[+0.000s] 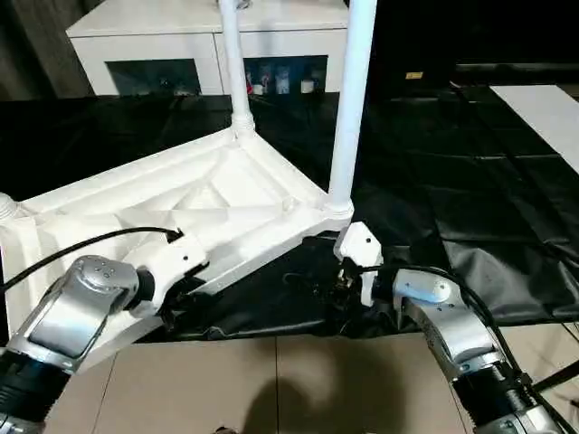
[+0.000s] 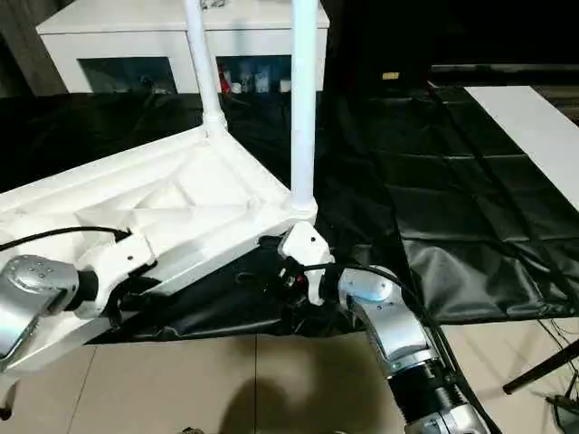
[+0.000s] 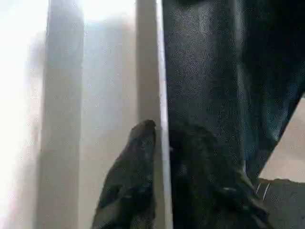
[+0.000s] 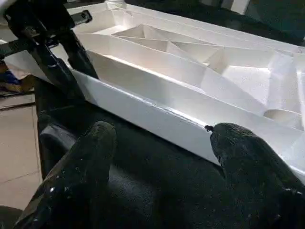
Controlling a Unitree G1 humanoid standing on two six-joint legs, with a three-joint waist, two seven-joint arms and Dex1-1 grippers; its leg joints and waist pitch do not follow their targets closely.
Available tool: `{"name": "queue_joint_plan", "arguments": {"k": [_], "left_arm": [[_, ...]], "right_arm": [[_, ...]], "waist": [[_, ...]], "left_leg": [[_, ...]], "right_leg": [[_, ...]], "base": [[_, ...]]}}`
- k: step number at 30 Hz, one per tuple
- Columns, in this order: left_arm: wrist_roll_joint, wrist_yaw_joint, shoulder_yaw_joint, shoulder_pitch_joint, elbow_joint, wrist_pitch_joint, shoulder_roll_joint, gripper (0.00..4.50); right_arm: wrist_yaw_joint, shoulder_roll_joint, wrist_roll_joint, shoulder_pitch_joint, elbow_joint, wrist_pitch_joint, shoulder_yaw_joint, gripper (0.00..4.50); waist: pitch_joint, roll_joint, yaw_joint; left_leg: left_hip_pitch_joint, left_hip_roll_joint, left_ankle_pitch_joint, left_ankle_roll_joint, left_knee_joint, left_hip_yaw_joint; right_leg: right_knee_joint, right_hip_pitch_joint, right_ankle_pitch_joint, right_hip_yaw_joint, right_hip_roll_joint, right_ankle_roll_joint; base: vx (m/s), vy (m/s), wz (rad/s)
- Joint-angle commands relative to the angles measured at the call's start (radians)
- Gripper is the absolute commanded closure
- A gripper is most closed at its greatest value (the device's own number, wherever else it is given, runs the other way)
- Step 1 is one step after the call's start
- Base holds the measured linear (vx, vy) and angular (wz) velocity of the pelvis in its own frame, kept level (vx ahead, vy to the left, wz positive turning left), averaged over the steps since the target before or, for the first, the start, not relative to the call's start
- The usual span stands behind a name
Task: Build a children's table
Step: Rotate leg to tighten
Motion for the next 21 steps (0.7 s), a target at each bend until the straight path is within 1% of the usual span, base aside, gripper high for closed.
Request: {"name": "queue_joint_plan", "arguments": {"k": [1,2,4,5,6,7,8,9,10,11,12,13,14,15,16,17,18,19,20,21], "left_arm": [[0.018,-0.006,-0.019,-0.005,0.034,-0.022,0.010,3.59],[0.018,-0.006,-0.019,-0.005,0.034,-0.022,0.010,3.70],[0.037,0.010,-0.020,-0.021,0.081,-0.075,-0.004,3.83],[0.058,0.006,-0.035,-0.039,0.125,-0.163,-0.004,3.86],[0.061,0.002,-0.038,-0.041,0.131,-0.181,-0.003,3.94],[0.066,-0.003,-0.044,-0.044,0.142,-0.209,-0.002,4.05],[0.073,-0.009,-0.054,-0.051,0.164,-0.256,-0.002,4.15],[0.083,-0.008,-0.064,-0.059,0.187,-0.289,-0.003,4.21],[0.094,-0.007,-0.074,-0.067,0.207,-0.314,-0.004,4.24],[0.117,0.001,-0.092,-0.083,0.242,-0.365,-0.005,4.33],[0.142,0.010,-0.112,-0.101,0.280,-0.421,-0.006,4.39],[0.164,0.027,-0.127,-0.124,0.325,-0.483,-0.013,4.39],[0.176,0.039,-0.135,-0.139,0.353,-0.521,-0.018,4.43],[0.192,0.051,-0.144,-0.164,0.396,-0.572,-0.029,4.43],[0.204,0.061,-0.150,-0.182,0.426,-0.606,-0.038,4.43],[0.220,0.070,-0.159,-0.210,0.473,-0.661,-0.052,4.43],[0.232,0.079,-0.166,-0.237,0.512,-0.703,-0.066,4.43],[0.241,0.092,-0.171,-0.260,0.546,-0.731,-0.081,4.43],[0.242,0.093,-0.171,-0.262,0.548,-0.733,-0.082,4.43],[0.262,0.113,-0.187,-0.305,0.602,-0.785,-0.105,4.43]], "right_arm": [[0.033,-0.010,0.026,0.013,-0.044,0.011,0.013,1.00],[0.033,-0.010,0.026,0.013,-0.044,0.011,0.013,1.00],[0.084,-0.026,0.053,0.023,-0.075,0.015,0.019,1.00],[0.124,-0.045,0.069,0.032,-0.093,0.014,0.024,1.00],[0.129,-0.047,0.069,0.032,-0.094,0.013,0.025,1.00],[0.137,-0.052,0.070,0.034,-0.095,0.011,0.027,1.00],[0.150,-0.059,0.071,0.036,-0.096,0.009,0.028,1.00],[0.159,-0.066,0.069,0.039,-0.095,0.005,0.029,1.00],[0.164,-0.071,0.066,0.040,-0.093,0.001,0.030,1.00],[0.162,-0.073,0.063,0.041,-0.090,-0.003,0.030,1.00],[0.160,-0.076,0.060,0.041,-0.086,-0.007,0.030,1.00],[0.156,-0.078,0.059,0.042,-0.086,-0.007,0.029,1.00],[0.154,-0.079,0.059,0.043,-0.086,-0.006,0.028,1.00],[0.152,-0.081,0.058,0.045,-0.088,-0.005,0.029,1.00],[0.151,-0.083,0.057,0.047,-0.090,-0.005,0.031,1.00],[0.151,-0.085,0.056,0.049,-0.091,-0.005,0.032,1.00],[0.151,-0.086,0.056,0.051,-0.092,-0.006,0.033,1.00],[0.150,-0.086,0.055,0.053,-0.093,-0.006,0.034,1.00],[0.150,-0.086,0.055,0.053,-0.093,-0.006,0.034,1.00],[0.149,-0.086,0.053,0.055,-0.094,-0.006,0.034,1.00]], "waist": [[-0.068,0.009,0.000],[-0.068,0.009,0.000],[-0.067,0.008,0.001],[-0.066,0.004,0.003],[-0.066,0.005,0.006],[-0.067,0.006,0.006],[-0.065,0.006,0.005],[-0.063,0.006,0.006],[-0.062,0.006,0.006],[-0.062,0.010,0.008],[-0.059,0.008,0.008],[-0.060,0.007,0.009],[-0.058,0.007,0.010],[-0.058,0.006,0.013],[-0.056,0.009,0.013],[-0.058,0.008,0.016],[-0.058,0.008,0.019],[-0.060,0.009,0.025],[-0.060,0.009,0.027],[-0.060,0.011,0.029]], "left_leg": [[0.018,0.012,-0.272,0.020,-0.074,-0.005],[0.018,0.012,-0.275,0.021,-0.075,-0.005],[0.019,0.013,-0.286,0.019,-0.076,-0.006],[0.019,0.012,-0.297,0.022,-0.075,-0.006],[0.022,0.012,-0.302,0.024,-0.075,-0.006],[0.023,0.014,-0.305,0.021,-0.075,-0.006],[0.019,0.014,-0.313,0.018,-0.078,-0.008],[0.022,0.014,-0.335,0.015,-0.078,-0.008],[0.024,0.014,-0.349,0.009,-0.079,-0.007],[0.028,0.015,-0.368,0.002,-0.079,-0.007],[0.028,0.013,-0.376,0.003,-0.079,-0.008],[0.031,0.013,-0.392,-0.004,-0.079,-0.008],[0.032,0.012,-0.399,-0.003,-0.080,-0.009],[0.035,0.013,-0.410,-0.010,-0.080,-0.010],[0.034,0.013,-0.420,-0.014,-0.082,-0.012],[0.035,0.013,-0.420,-0.015,-0.080,-0.012],[0.036,0.013,-0.421,-0.018,-0.080,-0.012],[0.038,0.015,-0.422,-0.021,-0.081,-0.013],[0.038,0.015,-0.424,-0.020,-0.081,-0.014],[0.042,0.015,-0.436,-0.023,-0.081,-0.013]], "right_leg": [[-0.060,0.049,-0.203,0.034,-0.033,-0.218],[-0.061,0.048,-0.207,0.034,-0.033,-0.215],[-0.063,0.048,-0.222,0.034,-0.034,-0.211],[-0.068,0.049,-0.246,0.033,-0.034,-0.202],[-0.071,0.047,-0.261,0.034,-0.034,-0.195],[-0.069,0.046,-0.262,0.035,-0.036,-0.195],[-0.071,0.048,-0.279,0.034,-0.037,-0.191],[-0.075,0.044,-0.308,0.034,-0.037,-0.185],[-0.077,0.042,-0.334,0.035,-0.038,-0.182],[-0.078,0.040,-0.360,0.035,-0.040,-0.178],[-0.084,0.038,-0.381,0.034,-0.038,-0.170],[-0.086,0.037,-0.402,0.035,-0.039,-0.160],[-0.090,0.035,-0.421,0.034,-0.038,-0.153],[-0.091,0.035,-0.447,0.034,-0.041,-0.143],[-0.097,0.034,-0.477,0.032,-0.041,-0.132],[-0.098,0.035,-0.484,0.032,-0.043,-0.126],[-0.099,0.033,-0.490,0.033,-0.042,-0.120],[-0.098,0.033,-0.488,0.033,-0.045,-0.119],[-0.099,0.032,-0.487,0.033,-0.044,-0.119],[-0.101,0.028,-0.482,0.033,-0.043,-0.123]], "base": [[0.000,0.000,0.00],[0.000,0.000,0.00],[0.000,0.000,0.00],[0.000,0.000,0.00],[0.000,0.000,0.00],[0.000,0.000,0.00],[0.000,0.000,0.00],[0.000,0.000,0.00],[0.000,0.000,0.00],[0.000,0.000,0.00],[0.000,0.000,0.00],[0.000,0.000,0.00],[0.000,0.000,0.00],[0.000,0.000,0.00],[0.000,0.000,0.00],[0.000,0.000,0.00],[0.000,0.000,0.00],[0.000,0.000,0.00],[0.000,0.000,0.00],[0.000,0.000,0.00]]}}
